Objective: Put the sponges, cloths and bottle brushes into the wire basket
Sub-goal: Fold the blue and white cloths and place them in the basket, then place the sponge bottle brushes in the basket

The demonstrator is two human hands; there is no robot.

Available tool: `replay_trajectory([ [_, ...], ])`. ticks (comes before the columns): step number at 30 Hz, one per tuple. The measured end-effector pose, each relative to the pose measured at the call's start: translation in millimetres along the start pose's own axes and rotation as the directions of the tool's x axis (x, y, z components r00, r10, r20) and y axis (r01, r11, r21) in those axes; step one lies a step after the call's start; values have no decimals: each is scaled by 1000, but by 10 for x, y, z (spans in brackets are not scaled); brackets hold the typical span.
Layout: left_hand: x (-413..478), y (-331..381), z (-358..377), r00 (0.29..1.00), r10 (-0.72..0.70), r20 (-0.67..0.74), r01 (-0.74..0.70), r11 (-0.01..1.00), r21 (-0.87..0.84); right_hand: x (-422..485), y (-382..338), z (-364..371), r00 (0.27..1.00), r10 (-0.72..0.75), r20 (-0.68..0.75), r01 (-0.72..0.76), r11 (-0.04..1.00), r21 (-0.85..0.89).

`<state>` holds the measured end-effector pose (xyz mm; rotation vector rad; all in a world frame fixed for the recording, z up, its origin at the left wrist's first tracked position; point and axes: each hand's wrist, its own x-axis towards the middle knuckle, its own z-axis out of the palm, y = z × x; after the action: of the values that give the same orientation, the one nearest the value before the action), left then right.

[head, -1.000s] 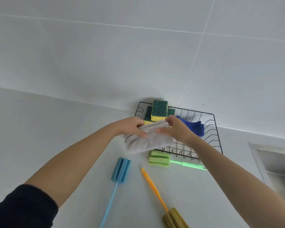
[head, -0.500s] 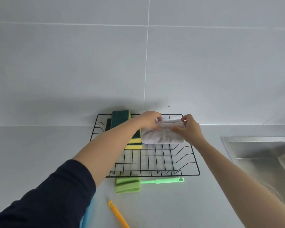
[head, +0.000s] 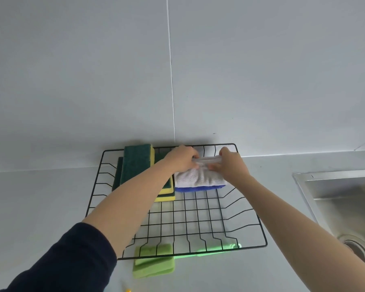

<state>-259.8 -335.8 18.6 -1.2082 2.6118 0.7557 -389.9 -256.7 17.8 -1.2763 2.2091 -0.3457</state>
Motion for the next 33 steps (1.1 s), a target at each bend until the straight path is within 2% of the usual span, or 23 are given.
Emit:
replay_trajectory([
  [4, 39, -24, 132, 999, -33, -43, 36, 997, 73, 84, -20, 115, 1000, -18, -13, 14, 960, -278],
  [9, -10, -3, 193, 998, -9, -58, 20, 983, 182, 128, 14, 208, 998, -46, 33, 54, 928, -370],
  [12, -97, 27, 127, 998, 9, -59, 1, 985, 171, 87, 50, 158, 984, -132, 118, 173, 857, -486],
  [16, -282, 92, -18, 998, 0, -69, 8, 993, 120, -70, 15, 4, 957, -232, 176, 291, 788, -543],
  [19, -493, 134, -124, 994, 33, -100, -24, 996, 91, -296, -24, -131, 940, -287, 184, 341, 781, -523],
  [22, -789, 165, -209, 990, 75, -117, -60, 990, 124, -625, -78, -237, 951, -277, 135, 307, 893, -330],
  [24, -1003, 175, -245, 986, 105, -132, -74, 973, 220, -843, -108, -261, 969, -240, 61, 247, 956, -159],
  [25, -1109, 179, -254, 984, 114, -140, -73, 961, 267, -945, -120, -261, 972, -232, 38, 235, 964, -126],
  [28, -1421, 181, -252, 979, 102, -175, -42, 948, 317, -1288, -140, -253, 969, -248, 18, 247, 950, -189],
  [33, -1957, 201, -116, 958, 93, -271, -18, 964, 267, -1847, -171, -186, 954, -299, -27, 284, 928, -240],
])
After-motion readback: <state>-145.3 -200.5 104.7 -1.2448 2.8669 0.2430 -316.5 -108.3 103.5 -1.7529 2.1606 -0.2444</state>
